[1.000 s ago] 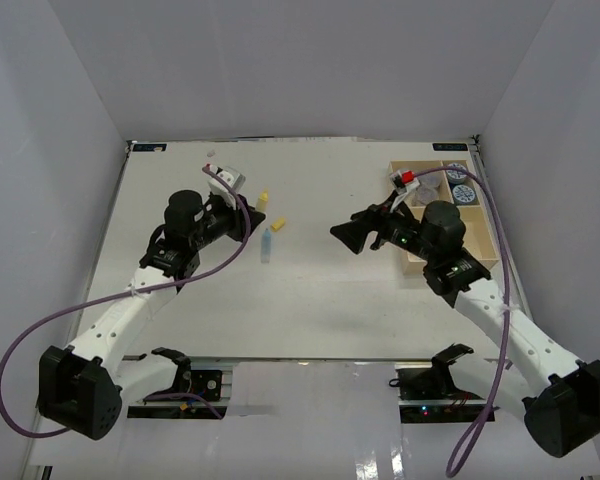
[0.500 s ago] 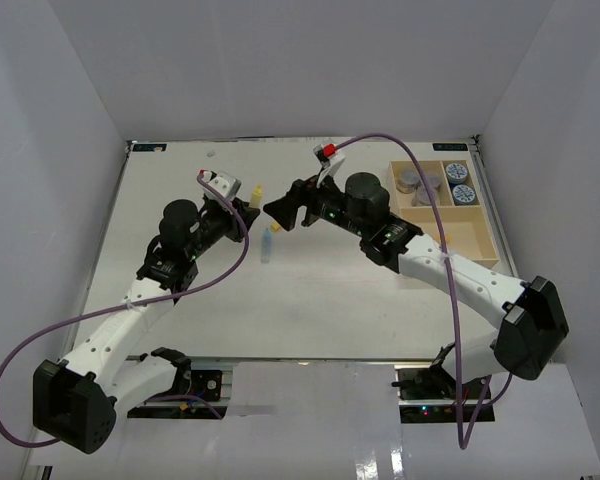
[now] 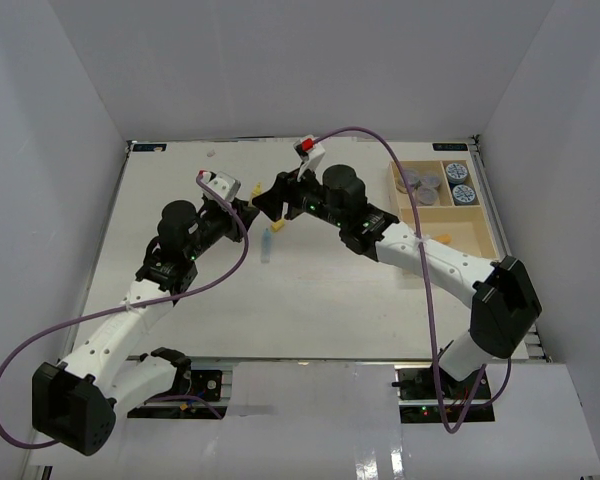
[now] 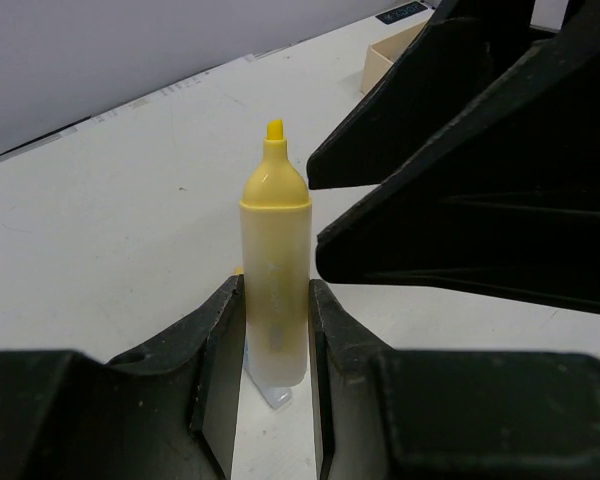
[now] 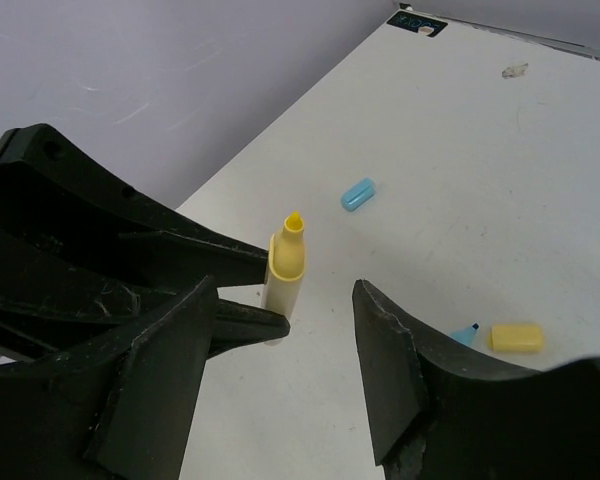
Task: Sort the stationery into containers
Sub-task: Pick up the pen from the center of the board.
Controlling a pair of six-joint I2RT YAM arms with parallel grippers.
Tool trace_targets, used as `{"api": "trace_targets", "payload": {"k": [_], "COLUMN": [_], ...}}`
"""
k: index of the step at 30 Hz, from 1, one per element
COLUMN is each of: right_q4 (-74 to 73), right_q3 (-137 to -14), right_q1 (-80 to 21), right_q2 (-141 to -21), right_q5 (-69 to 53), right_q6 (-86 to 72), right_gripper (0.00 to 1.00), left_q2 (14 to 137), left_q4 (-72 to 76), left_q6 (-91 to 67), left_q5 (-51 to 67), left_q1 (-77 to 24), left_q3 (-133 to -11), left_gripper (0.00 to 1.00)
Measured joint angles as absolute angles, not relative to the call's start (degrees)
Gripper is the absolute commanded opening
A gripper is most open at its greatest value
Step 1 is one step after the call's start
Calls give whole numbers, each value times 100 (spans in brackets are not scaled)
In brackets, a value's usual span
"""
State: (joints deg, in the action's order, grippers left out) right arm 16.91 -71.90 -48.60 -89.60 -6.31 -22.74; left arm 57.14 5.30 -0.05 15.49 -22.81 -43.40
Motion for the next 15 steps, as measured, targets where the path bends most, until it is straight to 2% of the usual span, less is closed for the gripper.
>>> {"api": "trace_targets", "payload": {"k": [15], "right_q4": [1817], "right_q3": [-7459], "right_q1": [-4943], "right_q2": [-9314], "right_q5": [-596], "right_q6": [-2394], "right_gripper": [49], "left_q2": [5640], "left_q4": [609], "left_q6": [64], "left_q5": [1590], "left_q1": [-2279], "left_q3": [-4268], "left_gripper": [3]}}
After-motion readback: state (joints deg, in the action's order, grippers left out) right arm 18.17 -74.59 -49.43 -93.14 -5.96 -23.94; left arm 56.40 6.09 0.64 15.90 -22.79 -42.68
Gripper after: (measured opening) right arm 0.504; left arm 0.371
